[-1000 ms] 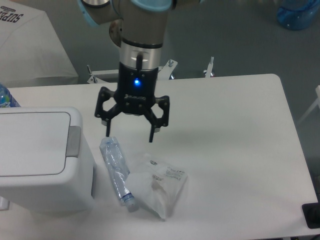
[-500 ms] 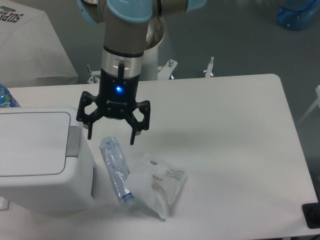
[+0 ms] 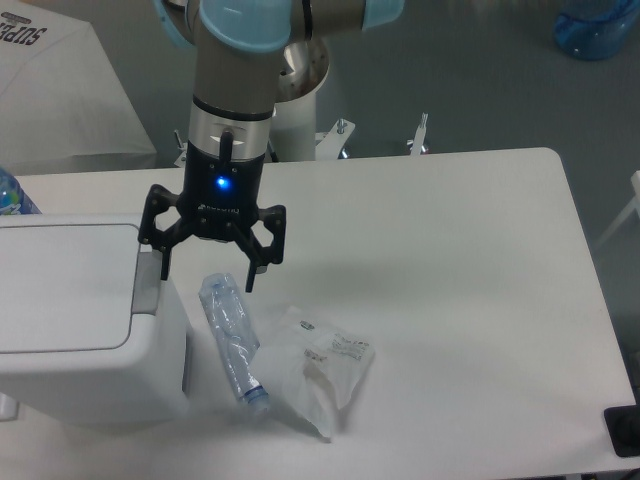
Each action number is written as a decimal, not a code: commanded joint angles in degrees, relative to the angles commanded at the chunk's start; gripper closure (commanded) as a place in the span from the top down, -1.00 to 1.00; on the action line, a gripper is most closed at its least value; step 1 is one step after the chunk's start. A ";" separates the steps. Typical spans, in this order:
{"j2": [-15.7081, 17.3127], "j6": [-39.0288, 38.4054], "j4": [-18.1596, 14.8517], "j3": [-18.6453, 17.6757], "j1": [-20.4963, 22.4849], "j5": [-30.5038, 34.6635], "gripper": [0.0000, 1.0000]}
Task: Open the trash can
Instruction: 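Lower the gripper fingers onto the edge of the trash can lid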
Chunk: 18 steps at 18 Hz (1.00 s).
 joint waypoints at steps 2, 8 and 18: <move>-0.17 0.09 0.09 0.00 -0.09 0.00 1.00; -0.88 -0.18 0.88 -0.09 -0.88 0.00 1.00; -0.97 -1.05 0.88 -0.26 -0.88 0.17 1.00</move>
